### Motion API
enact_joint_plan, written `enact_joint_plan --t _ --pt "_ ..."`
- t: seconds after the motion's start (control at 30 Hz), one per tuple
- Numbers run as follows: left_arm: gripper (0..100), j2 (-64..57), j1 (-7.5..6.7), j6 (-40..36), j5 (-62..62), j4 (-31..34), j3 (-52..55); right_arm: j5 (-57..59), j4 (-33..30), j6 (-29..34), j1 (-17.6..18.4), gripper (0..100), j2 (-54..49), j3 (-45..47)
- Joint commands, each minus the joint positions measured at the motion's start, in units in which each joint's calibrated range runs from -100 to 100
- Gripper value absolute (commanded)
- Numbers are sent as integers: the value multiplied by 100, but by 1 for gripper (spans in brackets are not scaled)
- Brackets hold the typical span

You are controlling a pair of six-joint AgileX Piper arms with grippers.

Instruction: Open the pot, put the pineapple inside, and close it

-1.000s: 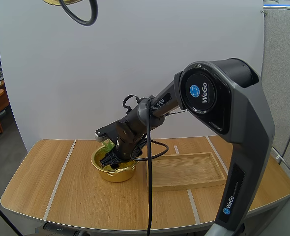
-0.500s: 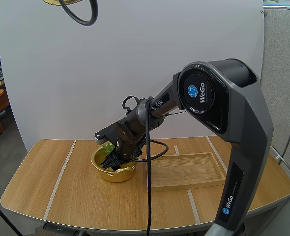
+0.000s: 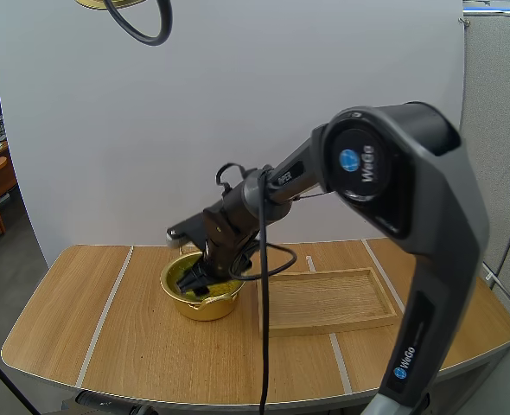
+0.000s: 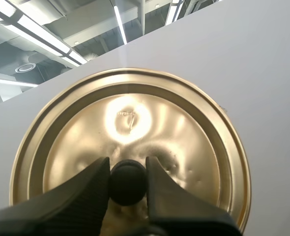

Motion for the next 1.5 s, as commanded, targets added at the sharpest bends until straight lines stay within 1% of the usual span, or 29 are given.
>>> enact_joint_plan --t 0.0,0.2,0.63,0.73,0.87,1.13,1.33,1.47 --pt "0 -31 -4 -52 -189 0 -55 26 -7 6 9 100 -1131 -53" --pt "0 -31 -4 -52 -189 0 -55 325 155 6 9 100 -2159 -53" --pt "0 -31 -4 -52 -189 0 -55 1969 202 6 9 100 -4044 -53" --pt "0 -31 -4 -52 -189 0 -55 2082 202 6 9 100 -4400 81" --pt "0 -31 -4 -52 -189 0 -55 2039 202 6 9 100 -4967 451" --pt "0 -31 -4 -52 -189 0 -55 2021 192 6 -34 100 -6144 1479" --pt "0 -31 -4 -52 -189 0 -55 2065 270 6 -340 100 -7071 2329" --pt "0 -31 -4 -52 -189 0 -55 2374 432 -3 -520 100 -7620 2651"
